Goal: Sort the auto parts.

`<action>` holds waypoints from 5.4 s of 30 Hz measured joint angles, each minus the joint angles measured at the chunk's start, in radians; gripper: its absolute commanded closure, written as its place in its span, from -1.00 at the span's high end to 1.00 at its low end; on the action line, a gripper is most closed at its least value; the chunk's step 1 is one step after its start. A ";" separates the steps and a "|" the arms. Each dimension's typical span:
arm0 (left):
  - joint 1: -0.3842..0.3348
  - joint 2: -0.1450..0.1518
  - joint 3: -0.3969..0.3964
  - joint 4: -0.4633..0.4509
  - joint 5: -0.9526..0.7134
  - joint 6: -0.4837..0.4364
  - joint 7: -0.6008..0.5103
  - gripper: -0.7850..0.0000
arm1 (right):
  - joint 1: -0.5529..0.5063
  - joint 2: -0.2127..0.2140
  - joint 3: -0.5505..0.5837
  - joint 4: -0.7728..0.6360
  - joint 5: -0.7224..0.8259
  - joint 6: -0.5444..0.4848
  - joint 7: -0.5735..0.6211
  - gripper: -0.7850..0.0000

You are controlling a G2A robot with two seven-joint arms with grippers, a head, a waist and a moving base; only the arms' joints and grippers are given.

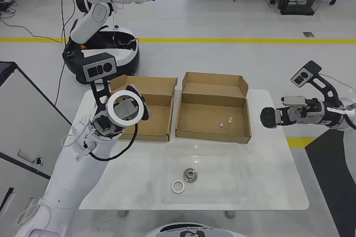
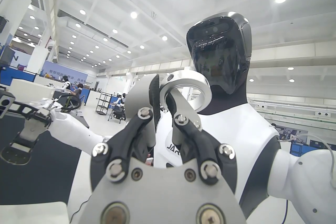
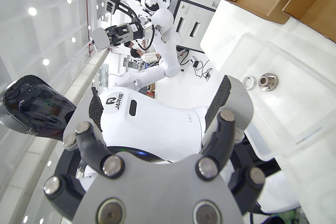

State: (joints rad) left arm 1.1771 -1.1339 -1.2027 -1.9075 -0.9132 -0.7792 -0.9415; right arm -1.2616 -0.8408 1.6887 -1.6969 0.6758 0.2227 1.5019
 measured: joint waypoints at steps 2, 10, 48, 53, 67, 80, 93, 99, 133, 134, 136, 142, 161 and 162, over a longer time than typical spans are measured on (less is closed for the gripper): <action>0.001 0.000 -0.007 0.004 0.045 0.034 0.022 -1.00 | 0.000 0.000 0.000 0.000 0.000 0.000 0.000 1.00; 0.000 0.004 -0.032 0.076 0.245 0.183 0.082 -1.00 | 0.000 0.000 0.000 0.000 0.000 0.000 0.000 1.00; -0.261 0.045 0.011 0.395 1.084 0.608 -0.093 -1.00 | 0.000 0.000 0.000 0.000 0.000 0.000 0.000 1.00; -0.314 0.043 0.055 0.484 1.176 0.584 -0.114 -1.00 | 0.000 0.000 0.000 0.000 0.000 0.000 0.000 1.00; -0.523 0.011 0.229 0.728 1.342 0.479 -0.235 -1.00 | 0.000 0.000 0.000 0.000 0.000 0.000 0.000 1.00; -0.687 -0.072 0.459 1.009 1.468 0.377 -0.241 -1.00 | 0.000 0.000 0.000 0.000 0.000 0.000 0.000 1.00; -0.726 -0.160 0.629 1.180 1.601 0.305 -0.189 -1.00 | 0.000 0.000 0.000 0.000 0.000 0.000 0.000 1.00; -0.741 -0.205 0.670 1.258 1.606 0.300 -0.141 -1.00 | 0.000 0.000 0.000 0.000 0.000 0.000 0.000 1.00; -0.788 -0.346 0.752 1.557 1.719 0.273 0.022 -0.17 | 0.000 0.000 0.000 0.000 0.000 0.000 0.000 1.00; -0.788 -0.347 0.751 1.560 1.718 0.273 0.022 -0.16 | 0.000 0.000 0.000 0.000 0.000 0.000 0.000 1.00; -0.789 -0.350 0.748 1.567 1.715 0.271 0.021 -0.15 | 0.000 0.000 0.000 0.000 0.000 0.000 0.000 1.00; -0.801 -0.352 0.732 1.589 1.701 0.262 0.031 1.00 | 0.000 0.000 0.000 0.000 0.000 0.000 0.000 1.00; -0.914 -0.302 0.620 1.499 1.590 0.163 -0.019 1.00 | 0.000 0.000 0.000 0.000 0.000 0.000 0.000 1.00; -0.918 -0.294 0.607 1.476 1.571 0.150 -0.043 1.00 | 0.000 0.000 0.000 0.000 0.000 0.000 0.000 1.00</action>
State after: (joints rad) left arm 0.2589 -1.4279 -0.5958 -0.4319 0.6573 -0.6290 -0.9845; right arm -1.2616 -0.8408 1.6888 -1.6969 0.6758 0.2227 1.5019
